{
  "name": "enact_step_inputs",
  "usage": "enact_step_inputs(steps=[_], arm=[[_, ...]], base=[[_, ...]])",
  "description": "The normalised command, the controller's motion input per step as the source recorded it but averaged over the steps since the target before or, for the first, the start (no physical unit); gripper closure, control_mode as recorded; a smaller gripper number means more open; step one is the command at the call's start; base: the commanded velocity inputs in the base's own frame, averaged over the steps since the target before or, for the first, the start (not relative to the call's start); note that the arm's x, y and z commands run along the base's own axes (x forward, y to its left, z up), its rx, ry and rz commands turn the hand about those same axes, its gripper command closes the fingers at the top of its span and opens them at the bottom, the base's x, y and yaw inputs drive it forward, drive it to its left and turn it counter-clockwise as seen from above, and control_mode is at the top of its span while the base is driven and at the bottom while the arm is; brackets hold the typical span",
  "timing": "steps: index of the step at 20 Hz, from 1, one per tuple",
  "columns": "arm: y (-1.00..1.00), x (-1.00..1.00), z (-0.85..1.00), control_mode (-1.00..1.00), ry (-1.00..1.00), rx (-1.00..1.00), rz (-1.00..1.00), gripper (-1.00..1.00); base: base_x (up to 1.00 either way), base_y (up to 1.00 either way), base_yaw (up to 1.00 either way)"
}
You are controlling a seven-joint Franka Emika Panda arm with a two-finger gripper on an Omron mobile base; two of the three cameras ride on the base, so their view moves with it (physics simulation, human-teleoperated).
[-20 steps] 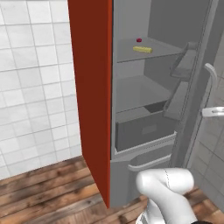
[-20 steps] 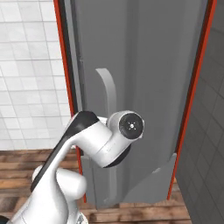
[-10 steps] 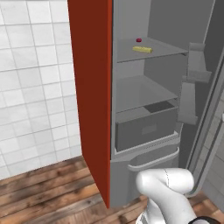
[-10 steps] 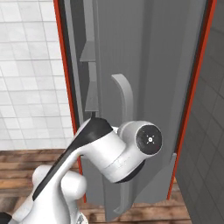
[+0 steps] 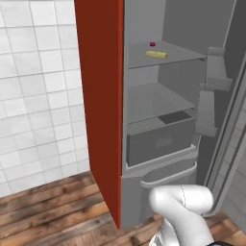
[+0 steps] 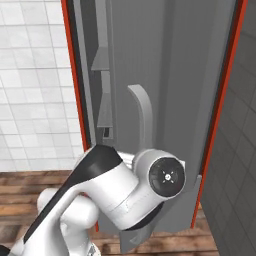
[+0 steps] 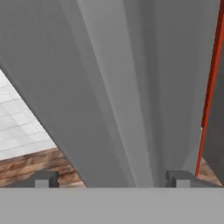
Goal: Retrieve the butter from the fridge and place it on a plate on the dining table. Then retrieve the butter knife by the fridge and place it near the plate.
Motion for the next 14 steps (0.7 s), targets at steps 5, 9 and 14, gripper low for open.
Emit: enact_step_inputs(steps=[5,9,14], arm=[[-0.01,-0.36,0.17,-1.0,0.04,-0.2,-0.29,-1.0],[0.15,-0.28,0.36,-1.0,0.15,-0.29,-0.36,-1.0],[0.41,-0.17,0.31,-1.0,0.25,-0.36,-0.35,-1.0]], base=[[0.0,0.0,0.0],[0.0,0.0,0.0],[0.0,0.0,0.0]])
